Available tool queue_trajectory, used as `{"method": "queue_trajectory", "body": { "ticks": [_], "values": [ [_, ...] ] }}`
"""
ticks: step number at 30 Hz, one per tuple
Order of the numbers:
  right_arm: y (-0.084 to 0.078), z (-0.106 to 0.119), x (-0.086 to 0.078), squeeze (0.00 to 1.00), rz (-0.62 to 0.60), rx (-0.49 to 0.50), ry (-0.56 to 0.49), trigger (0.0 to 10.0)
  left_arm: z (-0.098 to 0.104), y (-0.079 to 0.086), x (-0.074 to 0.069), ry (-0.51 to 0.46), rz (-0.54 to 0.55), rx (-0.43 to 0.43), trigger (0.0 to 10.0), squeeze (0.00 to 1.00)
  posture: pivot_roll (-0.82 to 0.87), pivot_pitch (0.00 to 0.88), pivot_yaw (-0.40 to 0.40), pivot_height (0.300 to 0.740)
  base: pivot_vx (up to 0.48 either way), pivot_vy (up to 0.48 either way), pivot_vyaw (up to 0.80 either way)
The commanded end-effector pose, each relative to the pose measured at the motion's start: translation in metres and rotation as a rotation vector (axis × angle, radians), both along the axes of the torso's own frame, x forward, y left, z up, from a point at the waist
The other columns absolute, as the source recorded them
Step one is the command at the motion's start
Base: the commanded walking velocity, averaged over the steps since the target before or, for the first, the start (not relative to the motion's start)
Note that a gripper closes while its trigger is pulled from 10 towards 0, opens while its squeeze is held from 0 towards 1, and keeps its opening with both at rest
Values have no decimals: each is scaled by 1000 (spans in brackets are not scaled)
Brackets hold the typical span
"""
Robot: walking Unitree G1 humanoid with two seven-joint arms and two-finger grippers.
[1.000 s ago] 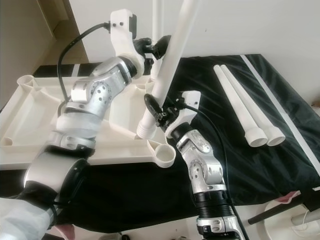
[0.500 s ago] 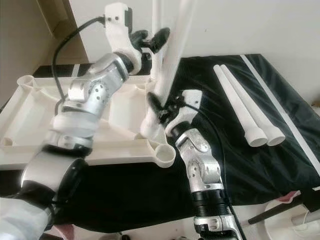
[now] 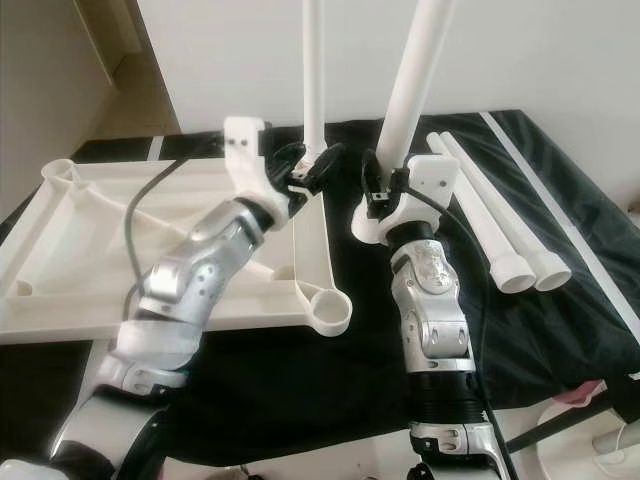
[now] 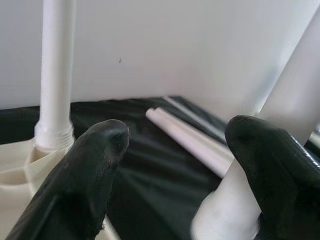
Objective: Building children table
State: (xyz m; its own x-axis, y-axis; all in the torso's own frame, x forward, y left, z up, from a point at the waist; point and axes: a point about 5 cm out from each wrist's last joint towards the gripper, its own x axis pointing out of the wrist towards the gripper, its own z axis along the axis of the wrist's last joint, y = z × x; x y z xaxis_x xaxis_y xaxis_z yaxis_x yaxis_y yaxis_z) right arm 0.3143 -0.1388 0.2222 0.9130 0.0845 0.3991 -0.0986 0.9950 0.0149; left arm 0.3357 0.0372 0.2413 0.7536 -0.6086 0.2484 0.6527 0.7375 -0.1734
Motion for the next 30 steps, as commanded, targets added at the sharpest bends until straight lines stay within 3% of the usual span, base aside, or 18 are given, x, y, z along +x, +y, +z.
{"method": "queue_trajectory", "body": {
  "ticks": [1,5,8,11,16,21,24,29,30],
  "values": [
    [0,-1,-2,0,-14,-35,-14,10000,-16,-7,-13,-62,-222,111,10000,0,-28,0,-3,740,0,0,0],
    [-1,-8,-1,0,-30,-65,15,10000,-35,-4,-22,-83,-254,253,10000,0,-18,0,-17,740,0,0,0],
    [-2,-9,-1,0,-34,-69,20,10000,-38,-3,-23,-81,-253,274,10000,0,-18,0,-17,740,0,0,0],
    [-2,-13,-2,0,-37,-97,29,10000,-50,-2,-36,-118,-336,398,10000,0,-10,0,-26,740,0,0,0],
    [-1,-13,-2,0,-36,-105,26,10000,-57,2,-41,-130,-361,451,10000,0,-10,0,-25,740,0,0,0],
    [1,-13,-2,0,-22,-102,24,10000,-47,4,-28,-126,-255,400,10000,0,-11,0,-25,740,0,0,0],
    [4,-15,-5,0,7,-120,25,10000,-34,11,-2,-111,-67,382,10000,0,-13,2,-23,740,0,0,0],
    [5,-16,-6,0,18,-127,24,10000,-27,16,12,-96,9,375,10000,0,-12,5,-25,740,0,0,0],
    [5,-16,-6,0,23,-129,24,10000,-21,19,22,-79,57,367,10000,0,-14,6,-24,740,0,0,0]
  ]
}}
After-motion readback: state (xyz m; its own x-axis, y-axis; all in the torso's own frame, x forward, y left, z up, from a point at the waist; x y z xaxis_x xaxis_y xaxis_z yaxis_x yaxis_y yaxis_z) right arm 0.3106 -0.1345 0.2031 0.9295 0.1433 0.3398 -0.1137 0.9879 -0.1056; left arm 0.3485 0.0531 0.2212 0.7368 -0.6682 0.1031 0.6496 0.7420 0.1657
